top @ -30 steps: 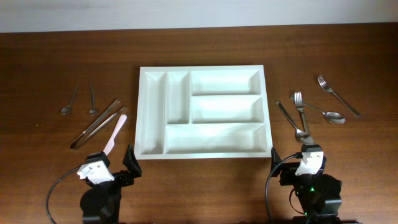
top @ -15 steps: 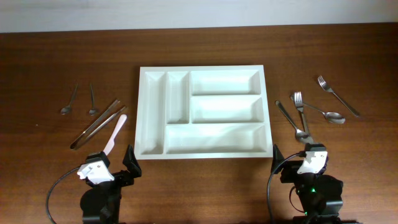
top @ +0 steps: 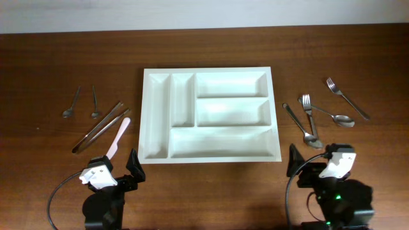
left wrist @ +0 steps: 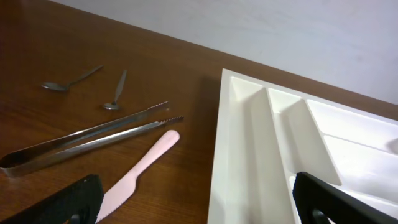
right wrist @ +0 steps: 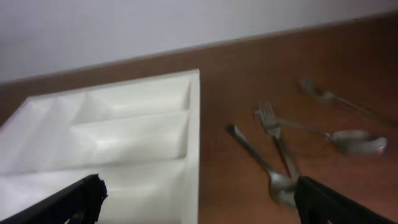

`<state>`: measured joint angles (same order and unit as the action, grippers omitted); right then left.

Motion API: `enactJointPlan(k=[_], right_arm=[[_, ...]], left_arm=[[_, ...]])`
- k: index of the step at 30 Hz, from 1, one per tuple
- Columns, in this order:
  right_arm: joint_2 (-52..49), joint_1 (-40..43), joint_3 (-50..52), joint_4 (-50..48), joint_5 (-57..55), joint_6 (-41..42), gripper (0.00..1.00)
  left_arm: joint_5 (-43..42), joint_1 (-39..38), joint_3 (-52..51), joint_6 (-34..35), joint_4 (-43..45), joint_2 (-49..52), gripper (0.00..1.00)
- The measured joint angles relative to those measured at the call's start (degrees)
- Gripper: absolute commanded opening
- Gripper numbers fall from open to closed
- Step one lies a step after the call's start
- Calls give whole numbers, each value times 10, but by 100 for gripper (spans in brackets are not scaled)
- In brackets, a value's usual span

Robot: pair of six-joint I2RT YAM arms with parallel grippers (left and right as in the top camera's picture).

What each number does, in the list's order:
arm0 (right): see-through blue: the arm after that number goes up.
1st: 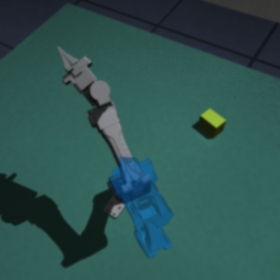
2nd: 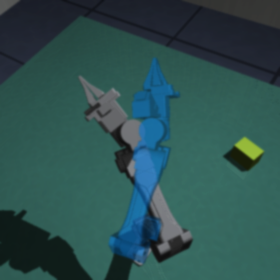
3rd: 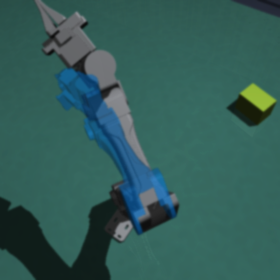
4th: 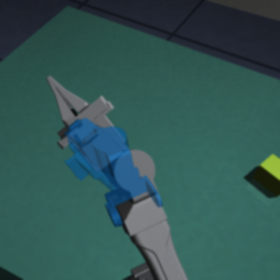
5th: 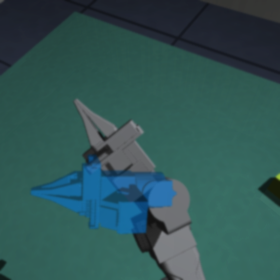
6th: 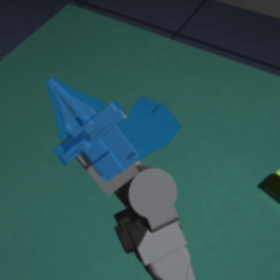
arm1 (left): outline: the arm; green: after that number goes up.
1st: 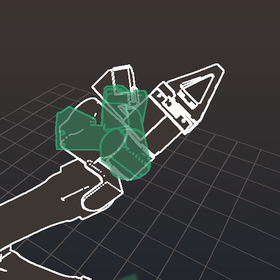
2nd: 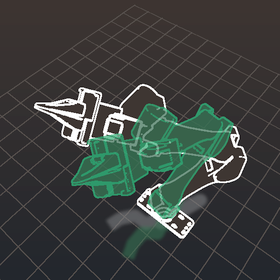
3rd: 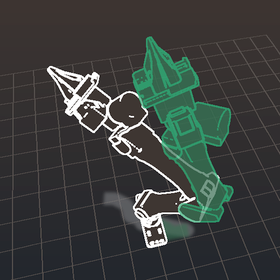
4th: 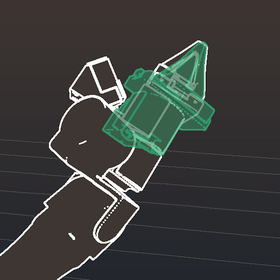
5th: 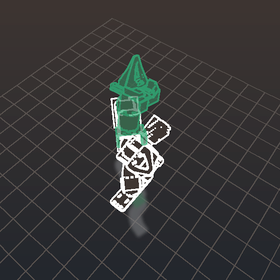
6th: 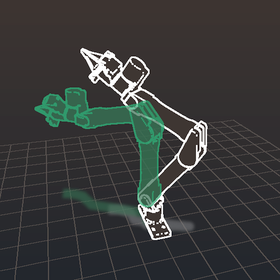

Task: Pack container
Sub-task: 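Move the right gripper over the large spoon on the right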

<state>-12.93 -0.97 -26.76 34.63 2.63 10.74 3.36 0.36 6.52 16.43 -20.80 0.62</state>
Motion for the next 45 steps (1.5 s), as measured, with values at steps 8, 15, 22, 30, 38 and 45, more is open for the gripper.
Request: enactJointPlan(k=[8,15,22,30,38,45], right_arm=[[-265,0,-337,247,-2,0,99],[-495,0,-626,428,17,-25,99],[-616,10,-633,448,-19,-40,98],[-777,118,-625,446,-41,-8,99],[-867,157,-623,399,-43,-20,99],[-887,175,-621,323,-43,47,99]], left_arm=[[0,0,0,0,0,0,99],[0,0,0,0,0,0,99],[0,0,0,0,0,0,99],[0,0,0,0,0,0,99],[0,0,0,0,0,0,99],[0,0,0,0,0,0,99]])
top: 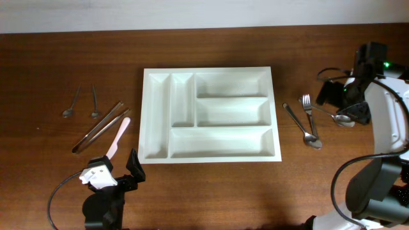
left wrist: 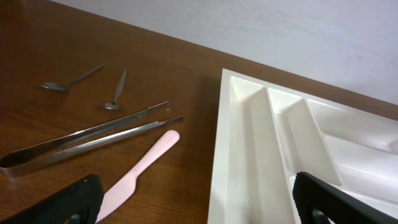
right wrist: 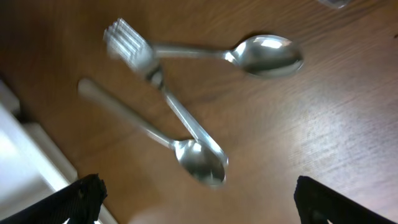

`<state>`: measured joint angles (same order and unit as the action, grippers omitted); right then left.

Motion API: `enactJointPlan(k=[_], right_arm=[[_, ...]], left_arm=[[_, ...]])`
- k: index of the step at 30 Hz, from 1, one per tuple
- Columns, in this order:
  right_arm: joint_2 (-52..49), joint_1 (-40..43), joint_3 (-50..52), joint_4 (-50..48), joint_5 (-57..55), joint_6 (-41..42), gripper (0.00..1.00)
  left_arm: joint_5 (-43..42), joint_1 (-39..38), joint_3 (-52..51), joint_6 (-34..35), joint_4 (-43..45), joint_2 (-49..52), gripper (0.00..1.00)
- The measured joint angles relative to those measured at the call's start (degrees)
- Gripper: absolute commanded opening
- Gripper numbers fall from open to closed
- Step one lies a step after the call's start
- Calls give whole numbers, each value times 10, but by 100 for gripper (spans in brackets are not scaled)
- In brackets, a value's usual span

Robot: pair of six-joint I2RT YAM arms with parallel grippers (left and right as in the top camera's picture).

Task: Pack container
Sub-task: 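Move the right gripper over the large spoon on the right, then lower the right gripper and grasp the large spoon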

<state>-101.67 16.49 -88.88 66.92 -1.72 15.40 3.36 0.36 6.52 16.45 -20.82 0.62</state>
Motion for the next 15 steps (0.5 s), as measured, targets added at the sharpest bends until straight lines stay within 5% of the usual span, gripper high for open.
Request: enactJointPlan(k=[6,15], right_arm=[[-11,45,53,-72,-18,113,99],[-33,98,169,-199,-7,96,99]], left_arm=[[0,0,0,0,0,0,99],[0,0,0,0,0,0,99]])
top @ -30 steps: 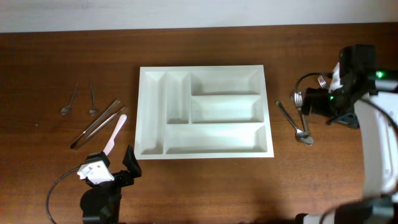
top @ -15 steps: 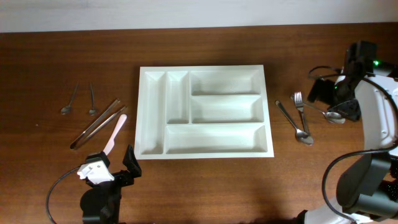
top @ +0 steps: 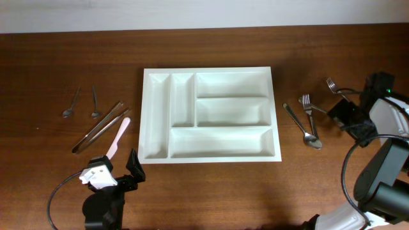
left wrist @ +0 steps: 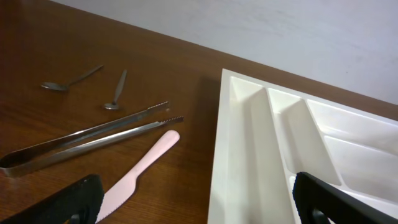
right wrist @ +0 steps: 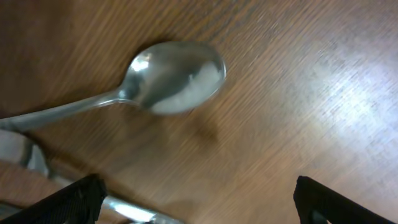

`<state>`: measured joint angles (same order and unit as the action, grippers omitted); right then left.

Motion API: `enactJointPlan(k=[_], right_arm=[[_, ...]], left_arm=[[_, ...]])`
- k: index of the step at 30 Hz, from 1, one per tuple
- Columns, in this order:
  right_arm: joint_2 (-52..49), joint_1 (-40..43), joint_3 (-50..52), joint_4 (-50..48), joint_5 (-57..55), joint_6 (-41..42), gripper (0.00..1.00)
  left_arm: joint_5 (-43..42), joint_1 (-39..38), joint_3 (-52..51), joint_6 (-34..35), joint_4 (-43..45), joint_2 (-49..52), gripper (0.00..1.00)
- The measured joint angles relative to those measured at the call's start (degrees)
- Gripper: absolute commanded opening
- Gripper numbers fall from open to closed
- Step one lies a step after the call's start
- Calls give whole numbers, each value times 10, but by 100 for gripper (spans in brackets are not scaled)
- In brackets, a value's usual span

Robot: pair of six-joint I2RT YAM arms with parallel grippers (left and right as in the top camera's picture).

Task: Pack container
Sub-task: 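Lower the right gripper and grasp the large spoon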

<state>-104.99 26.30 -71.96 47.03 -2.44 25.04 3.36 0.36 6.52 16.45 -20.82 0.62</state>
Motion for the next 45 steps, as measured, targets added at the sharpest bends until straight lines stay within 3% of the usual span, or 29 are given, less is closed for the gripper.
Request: enactJointPlan(k=[12,26,30,37,45], right_arm=[[-1,17,12,-130,92,-97,99],[-1,89,92,-203,149,-100,96],[-1,94,93,-216,165,-100,94],[-4,77,93,-231,176,-98,80],[-31,77,92,-255,180,-97,77]], left_arm=[[0,0,0,0,0,0,99],[0,0,0,0,0,0,99],[0,0,0,0,0,0,99],[0,0,0,0,0,0,99],[0,0,0,0,0,0,99]])
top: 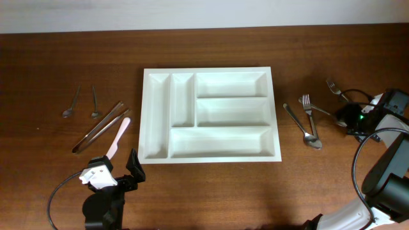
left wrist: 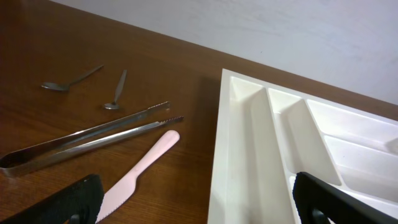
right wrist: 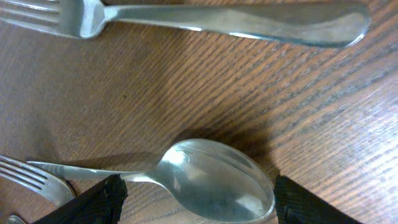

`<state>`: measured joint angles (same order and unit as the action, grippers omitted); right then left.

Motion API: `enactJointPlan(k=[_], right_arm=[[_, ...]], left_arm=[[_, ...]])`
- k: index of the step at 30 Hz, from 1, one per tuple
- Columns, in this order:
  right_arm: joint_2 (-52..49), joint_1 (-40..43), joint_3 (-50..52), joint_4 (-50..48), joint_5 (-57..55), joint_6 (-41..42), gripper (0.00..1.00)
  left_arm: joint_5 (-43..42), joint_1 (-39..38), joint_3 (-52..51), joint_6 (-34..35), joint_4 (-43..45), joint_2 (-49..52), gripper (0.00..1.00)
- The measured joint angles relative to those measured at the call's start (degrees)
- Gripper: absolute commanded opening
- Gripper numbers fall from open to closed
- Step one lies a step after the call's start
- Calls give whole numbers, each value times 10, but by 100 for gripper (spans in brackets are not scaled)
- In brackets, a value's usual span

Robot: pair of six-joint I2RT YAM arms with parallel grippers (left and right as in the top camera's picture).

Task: Pack container
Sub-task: 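Lower the right gripper and grasp the large spoon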

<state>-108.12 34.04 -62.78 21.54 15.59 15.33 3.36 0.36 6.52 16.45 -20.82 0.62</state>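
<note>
A white compartmented cutlery tray (top: 144,115) lies at the table's middle with nothing in it. My right gripper (top: 353,119) is down at the table on the right, open, its fingers (right wrist: 311,202) on either side of the bowl of a large spoon (right wrist: 211,183). A fork's handle (right wrist: 236,22) lies just beyond the spoon. Left of it lie another fork (top: 308,110) and a crossed spoon (top: 312,141). My left gripper (top: 131,168) rests open at the front left, facing the tray (left wrist: 280,143), with nothing between its fingers.
Left of the tray lie metal tongs (left wrist: 87,140), a pink plastic knife (left wrist: 140,171) and two small spoons (left wrist: 68,81) (left wrist: 117,93). A fork (top: 333,86) sits at the far right, behind my right gripper. The right arm's cable loops near the table's right edge.
My right gripper has shifted slightly right and lower, so the large spoon's bowl now lies between its open fingers. The left arm and all the cutlery are where they were.
Both arms were parked at the front edge. Then my right arm was out over the cutlery on the right, looking down on the fork and spoons. After that it was close above the large spoon's bowl, and now its open fingers flank that bowl. My left arm stayed parked.
</note>
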Motion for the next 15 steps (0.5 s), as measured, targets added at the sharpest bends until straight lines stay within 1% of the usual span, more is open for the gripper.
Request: enactJointPlan(k=[4,7,10,13,15], right_arm=[[-6,0,0,-22,6,5,75],[-9,0,0,-31,9,7,67],[-12,0,0,-36,10,11,50],[-17,0,-1,-38,14,12,40],[-18,0,0,-38,15,11,30]], left_arm=[[0,0,0,0,0,0,99],[0,0,0,0,0,0,99],[0,0,0,0,0,0,99],[0,0,0,0,0,0,99],[0,0,0,0,0,0,99]])
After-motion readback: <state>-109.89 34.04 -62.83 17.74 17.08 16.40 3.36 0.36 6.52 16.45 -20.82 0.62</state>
